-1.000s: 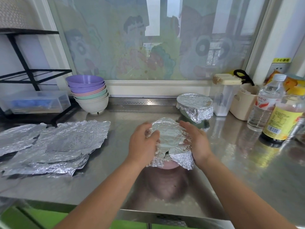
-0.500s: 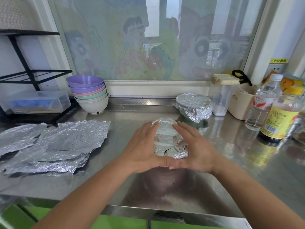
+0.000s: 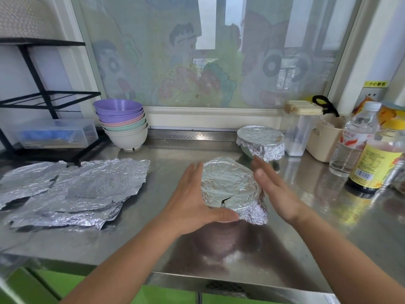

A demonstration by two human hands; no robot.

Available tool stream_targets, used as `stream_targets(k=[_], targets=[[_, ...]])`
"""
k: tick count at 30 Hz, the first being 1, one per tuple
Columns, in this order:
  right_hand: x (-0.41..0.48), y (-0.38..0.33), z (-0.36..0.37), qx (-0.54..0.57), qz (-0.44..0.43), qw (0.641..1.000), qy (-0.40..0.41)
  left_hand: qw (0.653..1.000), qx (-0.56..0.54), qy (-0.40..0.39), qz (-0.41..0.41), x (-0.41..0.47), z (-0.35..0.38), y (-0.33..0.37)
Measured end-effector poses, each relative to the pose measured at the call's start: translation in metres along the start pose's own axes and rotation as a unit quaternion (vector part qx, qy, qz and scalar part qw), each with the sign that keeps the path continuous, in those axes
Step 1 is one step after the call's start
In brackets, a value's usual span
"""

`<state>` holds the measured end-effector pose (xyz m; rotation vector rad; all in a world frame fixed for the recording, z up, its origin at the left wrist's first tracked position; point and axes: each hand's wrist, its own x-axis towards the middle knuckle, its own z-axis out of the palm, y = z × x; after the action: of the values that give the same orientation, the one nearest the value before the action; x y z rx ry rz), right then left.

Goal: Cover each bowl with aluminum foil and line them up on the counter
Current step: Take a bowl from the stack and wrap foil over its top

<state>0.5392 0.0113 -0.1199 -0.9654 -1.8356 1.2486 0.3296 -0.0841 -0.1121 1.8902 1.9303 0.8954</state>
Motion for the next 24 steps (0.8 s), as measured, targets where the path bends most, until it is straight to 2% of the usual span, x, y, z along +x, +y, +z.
stream_targets(k=[4, 8, 10, 13, 15, 17, 20, 24], targets=[[0.004, 0.005, 0.031, 0.077, 0.026, 0.993, 0.088, 0.999, -0.005, 0.035, 0.002, 0.002, 0.011, 0.002], [0.007, 0.006, 0.042, 0.104, 0.035, 0.984, 0.139, 0.999, -0.007, 0.029, -0.016, 0.005, 0.015, -0.003], [0.003, 0.001, 0.038, 0.093, 0.039, 0.986, 0.132, 1.0, -0.002, 0.021, -0.017, 0.006, 0.012, -0.003], [0.006, -0.014, 0.017, 0.016, 0.014, 0.991, 0.134, 0.999, 0.028, -0.017, -0.037, 0.002, -0.004, 0.004], [0.018, -0.028, 0.004, 0.004, 0.007, 0.995, 0.103, 0.998, 0.05, -0.018, -0.046, 0.002, -0.012, 0.015], [0.037, -0.038, 0.002, -0.036, 0.004, 0.999, 0.021, 0.991, 0.127, -0.013, -0.037, 0.009, -0.009, 0.028], [0.063, -0.039, 0.011, -0.138, 0.016, 0.987, -0.082, 0.975, 0.215, -0.028, -0.039, 0.018, 0.006, 0.04], [0.071, -0.031, 0.021, -0.166, 0.021, 0.983, -0.08, 0.972, 0.232, -0.015, -0.037, 0.017, 0.014, 0.027]])
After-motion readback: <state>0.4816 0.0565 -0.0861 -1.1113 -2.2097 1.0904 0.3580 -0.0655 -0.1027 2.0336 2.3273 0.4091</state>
